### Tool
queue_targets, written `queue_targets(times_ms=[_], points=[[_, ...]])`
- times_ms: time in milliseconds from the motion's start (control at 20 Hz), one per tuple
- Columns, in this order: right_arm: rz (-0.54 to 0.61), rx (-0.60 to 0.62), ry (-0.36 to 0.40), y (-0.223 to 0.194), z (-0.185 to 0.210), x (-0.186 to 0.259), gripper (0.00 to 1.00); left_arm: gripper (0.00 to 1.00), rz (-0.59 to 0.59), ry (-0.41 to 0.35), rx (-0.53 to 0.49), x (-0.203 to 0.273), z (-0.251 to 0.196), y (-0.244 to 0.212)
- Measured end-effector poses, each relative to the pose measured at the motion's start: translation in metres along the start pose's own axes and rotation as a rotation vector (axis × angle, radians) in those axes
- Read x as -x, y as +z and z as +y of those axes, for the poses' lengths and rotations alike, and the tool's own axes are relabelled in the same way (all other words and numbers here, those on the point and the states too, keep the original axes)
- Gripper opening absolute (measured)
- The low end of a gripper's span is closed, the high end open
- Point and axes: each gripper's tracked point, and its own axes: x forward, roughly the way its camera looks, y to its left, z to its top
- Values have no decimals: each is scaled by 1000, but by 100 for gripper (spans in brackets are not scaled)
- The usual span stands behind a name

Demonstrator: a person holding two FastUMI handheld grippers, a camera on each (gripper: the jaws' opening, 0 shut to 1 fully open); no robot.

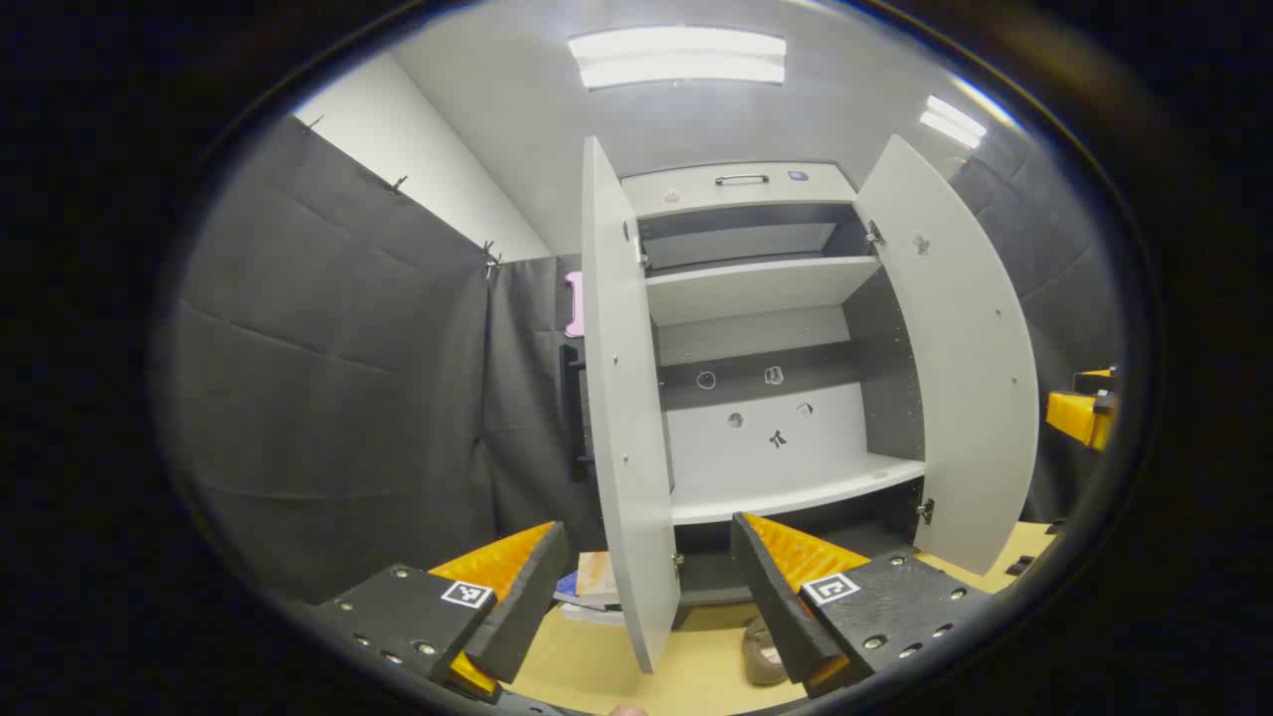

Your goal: Grab one shoe with the right hand and put it into the shoe cabinet, grab the other shoe with the left hand and put it into the shoe cabinet; then close the right door with the right hand and the left door with the left hand.

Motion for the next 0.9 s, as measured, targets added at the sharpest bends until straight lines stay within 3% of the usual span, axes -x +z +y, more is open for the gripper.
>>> queue_targets(times_ms=[50,100,900], points=[[-2,-3,0,0,0,0,98,100,0,2,-2,0,0,0],[-2,-4,-3,0,-1,0,98,97,-1,4,-3,-1,1,-1],[-5,-7,5,-2,11,-6,98,100,-7,12,-6,-3,3,-5]])
